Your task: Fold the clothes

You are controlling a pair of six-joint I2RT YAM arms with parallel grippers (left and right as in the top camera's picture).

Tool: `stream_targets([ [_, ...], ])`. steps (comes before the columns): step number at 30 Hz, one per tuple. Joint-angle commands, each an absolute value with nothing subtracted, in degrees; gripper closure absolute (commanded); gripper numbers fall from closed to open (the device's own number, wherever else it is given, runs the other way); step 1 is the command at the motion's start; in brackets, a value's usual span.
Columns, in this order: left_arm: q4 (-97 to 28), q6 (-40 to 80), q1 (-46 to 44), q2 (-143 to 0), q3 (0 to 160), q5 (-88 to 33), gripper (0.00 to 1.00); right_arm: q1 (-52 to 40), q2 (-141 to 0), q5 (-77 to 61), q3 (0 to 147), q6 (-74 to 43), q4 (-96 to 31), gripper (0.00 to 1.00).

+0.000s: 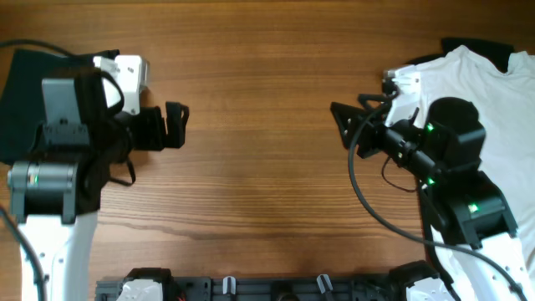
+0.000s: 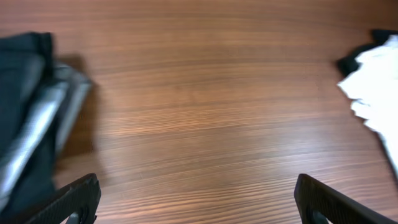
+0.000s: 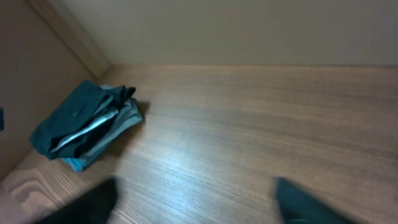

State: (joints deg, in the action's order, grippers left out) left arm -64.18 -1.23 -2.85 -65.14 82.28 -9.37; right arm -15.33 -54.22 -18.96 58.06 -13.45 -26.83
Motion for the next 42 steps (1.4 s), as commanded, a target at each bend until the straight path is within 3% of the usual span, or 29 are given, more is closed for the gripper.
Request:
stream_targets([
  [1, -66.3, -2.2, -3.5, -65.4, 82.9, -2.3, 0.0, -15.4, -54.9, -17.4, 58.6, -12.0, -28.5, 0.0],
  [11, -66.7, -2.2, -3.5, -65.8, 82.9, -2.3, 0.0, -15.4, -58.9, -17.5, 58.6, -12.5, -30.6, 0.0],
  [16, -66.7, -2.2, -3.5, -65.8, 82.9, -2.3, 0.0, -15.4, -62.0, -18.0, 58.6, -29.1, -31.9, 0.0],
  [20, -66.7, -2.2, -3.5, -65.8, 82.9, -2.3, 0.0, -15.0, -63.1, -17.6, 58.6, -30.4, -31.0, 0.0],
  [29, -66.7, -2.2, -3.5, -65.8, 82.9, -2.3, 0.0, -14.9, -51.0, -17.6, 58.6, -14.7, -27.4, 0.0],
  [37, -66.7, -2.2, -3.5, -65.8, 82.9, -2.3, 0.0, -14.9, -35.2, -6.1, 55.0, 5.8, -27.4, 0.0],
  [42, -66.7, -2.2, -3.5, -65.8, 82.9, -2.3, 0.0, -13.2, -24.7, -1.9, 46.4, 7.7, -26.0, 0.0],
])
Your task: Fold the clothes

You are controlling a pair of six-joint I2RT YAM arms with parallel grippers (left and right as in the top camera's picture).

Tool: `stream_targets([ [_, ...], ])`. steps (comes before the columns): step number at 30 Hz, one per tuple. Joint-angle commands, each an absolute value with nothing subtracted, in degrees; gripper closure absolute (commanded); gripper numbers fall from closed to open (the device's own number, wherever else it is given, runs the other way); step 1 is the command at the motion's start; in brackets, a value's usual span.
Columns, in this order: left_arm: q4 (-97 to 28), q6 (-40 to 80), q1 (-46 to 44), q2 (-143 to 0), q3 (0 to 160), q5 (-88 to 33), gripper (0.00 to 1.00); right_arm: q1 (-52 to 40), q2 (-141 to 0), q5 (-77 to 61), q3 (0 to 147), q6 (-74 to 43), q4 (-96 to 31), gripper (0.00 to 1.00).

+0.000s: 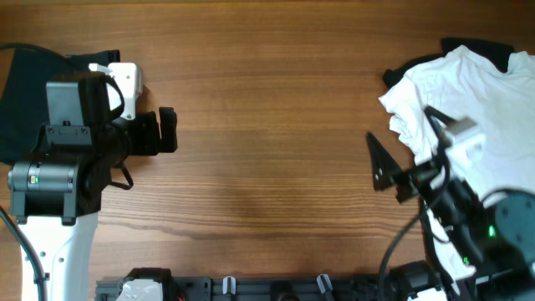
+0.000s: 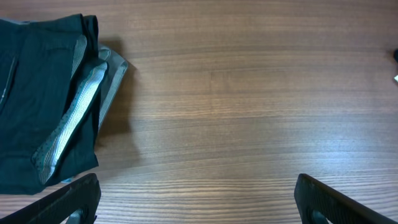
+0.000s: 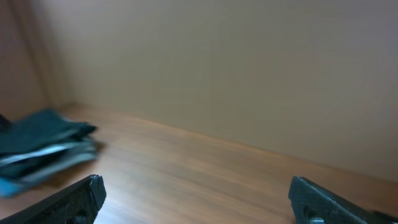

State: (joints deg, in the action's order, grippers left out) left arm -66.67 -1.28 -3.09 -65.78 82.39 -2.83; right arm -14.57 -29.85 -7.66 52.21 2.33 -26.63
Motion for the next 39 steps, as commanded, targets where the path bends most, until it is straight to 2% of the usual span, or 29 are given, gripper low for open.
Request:
stream_targets([
  [1, -66.7, -2.2, -3.5, -65.8, 82.9, -2.3, 0.0, -12.4, -22.7, -1.9, 44.1, 7.7, -25.6, 0.0],
  [10, -66.7, -2.2, -3.5, -65.8, 82.9, -2.3, 0.0, -7.3, -7.2, -4.4, 18.7, 3.9, -11.4, 0.0],
  [16, -66.7, -2.2, -3.5, -65.8, 82.9, -2.3, 0.0, -7.3, -0.5, -7.6, 7.5, 3.9, -4.3, 0.0],
  [21, -66.7, -2.2, -3.5, -65.8, 82.9, -2.3, 0.0, -7.3, -0.2, -8.9, 0.9, 1.7, 2.3, 0.0],
  [39, -66.7, -2.2, -3.5, -65.8, 82.9, -2.3, 0.0, -7.3, -0.2, -9.1, 0.3, 1.3, 0.8, 0.0],
])
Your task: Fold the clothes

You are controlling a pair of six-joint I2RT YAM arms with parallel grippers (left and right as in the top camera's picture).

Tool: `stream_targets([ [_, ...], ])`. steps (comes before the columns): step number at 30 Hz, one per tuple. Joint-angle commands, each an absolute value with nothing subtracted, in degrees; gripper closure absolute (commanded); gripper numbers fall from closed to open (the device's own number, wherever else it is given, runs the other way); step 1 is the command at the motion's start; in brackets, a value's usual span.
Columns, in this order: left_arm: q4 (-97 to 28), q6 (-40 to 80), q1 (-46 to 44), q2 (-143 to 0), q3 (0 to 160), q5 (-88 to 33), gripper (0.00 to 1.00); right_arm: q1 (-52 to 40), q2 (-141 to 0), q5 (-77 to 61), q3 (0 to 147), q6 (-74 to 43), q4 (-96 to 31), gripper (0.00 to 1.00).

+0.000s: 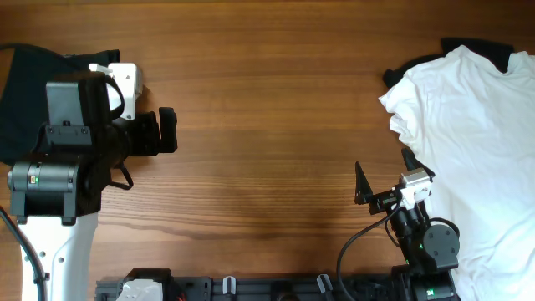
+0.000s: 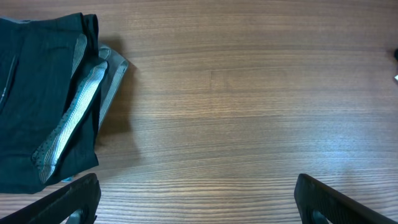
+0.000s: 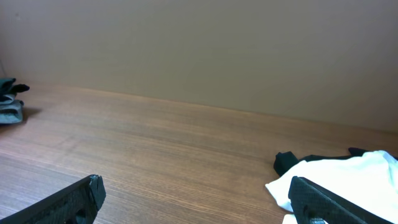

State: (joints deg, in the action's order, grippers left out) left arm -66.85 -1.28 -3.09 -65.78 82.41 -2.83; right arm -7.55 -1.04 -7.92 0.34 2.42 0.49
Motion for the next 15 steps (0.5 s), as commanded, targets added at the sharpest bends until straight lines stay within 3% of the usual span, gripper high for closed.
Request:
stream_targets([
  [1, -66.7, -2.2, -3.5, -65.8, 82.9, -2.3, 0.0, -7.3, -0.2, -9.1, 0.3, 1.3, 0.8, 0.01],
  [15, -66.7, -2.2, -3.5, -64.6, 82.7, -2.3, 0.0, -7.3, -0.2, -9.1, 0.3, 1.3, 0.8, 0.0],
])
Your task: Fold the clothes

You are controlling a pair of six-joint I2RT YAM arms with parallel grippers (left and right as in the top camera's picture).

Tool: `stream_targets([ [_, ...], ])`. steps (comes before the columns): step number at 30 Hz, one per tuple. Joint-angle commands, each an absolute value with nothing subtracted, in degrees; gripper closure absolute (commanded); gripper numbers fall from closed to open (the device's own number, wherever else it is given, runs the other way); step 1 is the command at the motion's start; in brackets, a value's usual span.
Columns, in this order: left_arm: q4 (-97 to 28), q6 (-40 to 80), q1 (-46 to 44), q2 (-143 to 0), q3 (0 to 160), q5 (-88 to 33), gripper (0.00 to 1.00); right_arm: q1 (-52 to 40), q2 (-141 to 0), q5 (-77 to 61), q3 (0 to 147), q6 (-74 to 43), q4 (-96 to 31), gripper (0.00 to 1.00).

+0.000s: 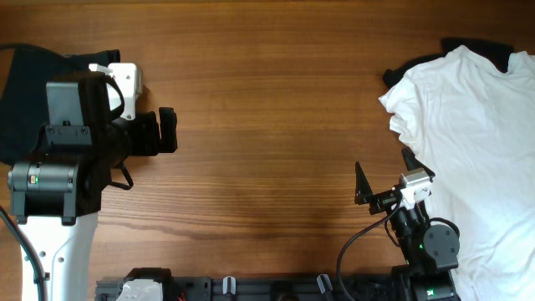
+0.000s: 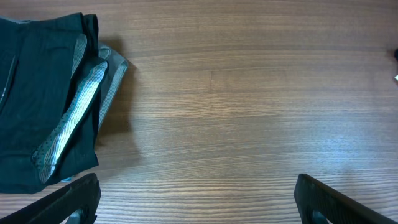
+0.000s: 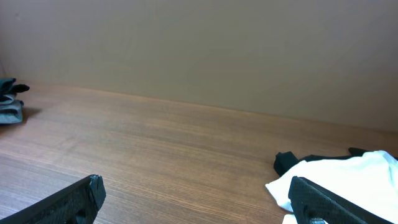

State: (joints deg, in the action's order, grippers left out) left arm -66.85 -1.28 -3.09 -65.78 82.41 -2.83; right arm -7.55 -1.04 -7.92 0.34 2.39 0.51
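Observation:
A white T-shirt [image 1: 476, 142] lies crumpled and unfolded on the right of the wooden table, with a dark garment [image 1: 478, 46] poking out beneath its far edge. The right wrist view shows the shirt's edge [image 3: 351, 177] and that dark garment [image 3: 290, 163]. A folded stack of dark clothes [image 2: 43, 106] rests at the far left, and it shows in the overhead view [image 1: 21, 92] too. My left gripper [image 1: 167, 130] hovers open just right of the stack, holding nothing. My right gripper [image 1: 384, 177] is open and empty, low near the front edge beside the shirt.
Bare wood [image 1: 267, 125] spans the middle of the table between the two arms. A beige wall [image 3: 199, 50] rises behind the far edge. A black rail [image 1: 267, 288] runs along the front edge.
Both grippers first stood open facing each other across the middle, the right one at the shirt's left edge. Later the right arm was lower, toward the front edge, and the left gripper slightly further left. The right arm then sat low at the front, where it stays.

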Motion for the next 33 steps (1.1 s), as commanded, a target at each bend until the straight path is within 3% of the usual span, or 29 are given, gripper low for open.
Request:
stream_targets([
  [1, -66.7, -2.2, -3.5, -64.0, 82.7, -2.3, 0.0, -7.3, -0.2, -9.1, 0.3, 1.3, 0.8, 0.0],
  [9, -58.5, -2.3, -3.5, -53.3, 77.2, -1.2, 0.0, -7.3, -0.2, -9.1, 0.3, 1.3, 0.8, 0.0],
  [18, -34.0, -2.3, -1.3, -31.3, 50.7, -4.8, 0.0, -7.3, -0.2, -9.1, 0.3, 1.3, 0.8, 0.01],
  [33, -29.6, 0.5, 1.4, 0.0, 24.5, -5.5, 0.0, -7.3, -0.2, -9.1, 0.3, 1.3, 0.8, 0.0],
])
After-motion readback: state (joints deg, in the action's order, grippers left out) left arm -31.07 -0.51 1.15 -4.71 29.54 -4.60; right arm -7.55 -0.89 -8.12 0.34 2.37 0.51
